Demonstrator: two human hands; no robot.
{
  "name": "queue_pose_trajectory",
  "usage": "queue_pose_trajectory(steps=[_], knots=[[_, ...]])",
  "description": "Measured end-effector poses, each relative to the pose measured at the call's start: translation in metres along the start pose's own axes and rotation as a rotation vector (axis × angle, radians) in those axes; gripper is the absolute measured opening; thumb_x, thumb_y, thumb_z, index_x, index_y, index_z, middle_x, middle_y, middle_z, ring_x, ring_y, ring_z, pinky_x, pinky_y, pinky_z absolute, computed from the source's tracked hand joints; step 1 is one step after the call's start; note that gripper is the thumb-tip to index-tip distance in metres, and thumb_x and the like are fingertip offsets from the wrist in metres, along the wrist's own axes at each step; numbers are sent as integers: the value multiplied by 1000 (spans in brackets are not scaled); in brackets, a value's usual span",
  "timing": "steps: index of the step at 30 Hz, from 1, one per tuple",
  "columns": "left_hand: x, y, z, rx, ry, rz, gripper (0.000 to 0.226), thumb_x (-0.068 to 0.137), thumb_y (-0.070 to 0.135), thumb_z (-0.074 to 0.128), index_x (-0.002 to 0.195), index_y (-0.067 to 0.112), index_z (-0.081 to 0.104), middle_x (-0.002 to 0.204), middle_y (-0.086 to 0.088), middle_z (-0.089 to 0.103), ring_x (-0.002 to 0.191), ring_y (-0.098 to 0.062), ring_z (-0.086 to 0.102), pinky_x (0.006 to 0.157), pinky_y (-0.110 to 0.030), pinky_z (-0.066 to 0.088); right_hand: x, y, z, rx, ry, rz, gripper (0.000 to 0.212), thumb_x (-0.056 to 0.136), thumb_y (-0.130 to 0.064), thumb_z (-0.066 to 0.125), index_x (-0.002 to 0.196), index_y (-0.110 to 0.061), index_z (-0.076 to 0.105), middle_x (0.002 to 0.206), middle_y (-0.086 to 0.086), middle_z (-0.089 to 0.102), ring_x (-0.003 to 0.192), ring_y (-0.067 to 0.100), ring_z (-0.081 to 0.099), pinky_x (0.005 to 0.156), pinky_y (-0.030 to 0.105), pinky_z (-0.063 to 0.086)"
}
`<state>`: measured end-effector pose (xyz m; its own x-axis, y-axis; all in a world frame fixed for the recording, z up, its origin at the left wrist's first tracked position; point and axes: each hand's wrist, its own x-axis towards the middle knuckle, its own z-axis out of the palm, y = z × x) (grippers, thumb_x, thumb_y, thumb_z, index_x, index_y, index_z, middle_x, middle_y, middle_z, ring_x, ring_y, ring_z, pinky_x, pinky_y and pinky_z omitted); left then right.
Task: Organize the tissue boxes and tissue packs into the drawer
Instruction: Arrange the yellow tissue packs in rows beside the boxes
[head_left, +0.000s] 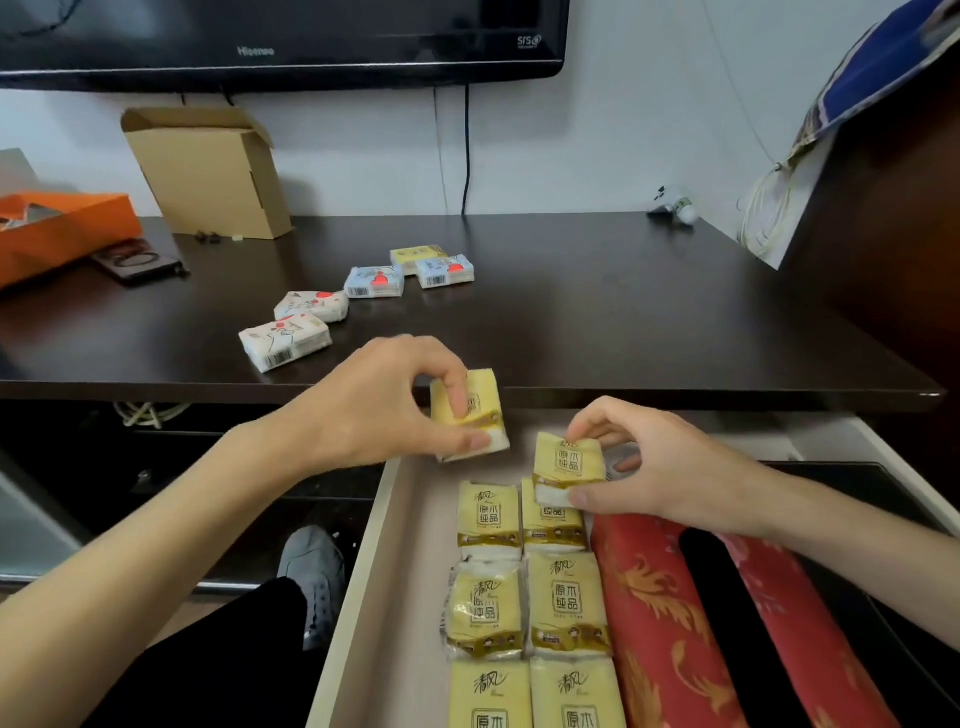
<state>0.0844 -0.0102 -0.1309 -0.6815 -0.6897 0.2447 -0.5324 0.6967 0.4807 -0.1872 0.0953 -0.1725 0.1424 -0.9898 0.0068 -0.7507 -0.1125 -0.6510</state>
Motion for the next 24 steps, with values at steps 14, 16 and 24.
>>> queue_pose_trajectory(steps=[14, 16, 24], knots=[[-16, -8, 62, 339, -277, -13, 42, 67, 71, 68, 84, 33, 60, 93, 17, 59, 79, -5, 51, 58, -25, 34, 15, -1, 20, -152, -84, 74, 56, 70, -51, 86, 117, -41, 58, 109, -15, 72, 99, 6, 69, 88, 43, 58], [-16, -8, 63, 335, -254, -9, 42, 68, 71, 67, 84, 34, 59, 93, 18, 59, 79, -4, 50, 55, -21, 30, 14, -1, 20, -143, -94, 86, 55, 71, -51, 86, 117, -42, 57, 110, -15, 72, 99, 6, 69, 88, 43, 59], [-15, -8, 74, 302, -235, 9, 41, 72, 68, 67, 89, 32, 59, 103, 18, 59, 94, -7, 53, 76, -32, 47, 15, -3, 23, -180, -126, 148, 59, 67, -51, 83, 119, -43, 56, 112, -13, 70, 102, 10, 67, 88, 45, 58]])
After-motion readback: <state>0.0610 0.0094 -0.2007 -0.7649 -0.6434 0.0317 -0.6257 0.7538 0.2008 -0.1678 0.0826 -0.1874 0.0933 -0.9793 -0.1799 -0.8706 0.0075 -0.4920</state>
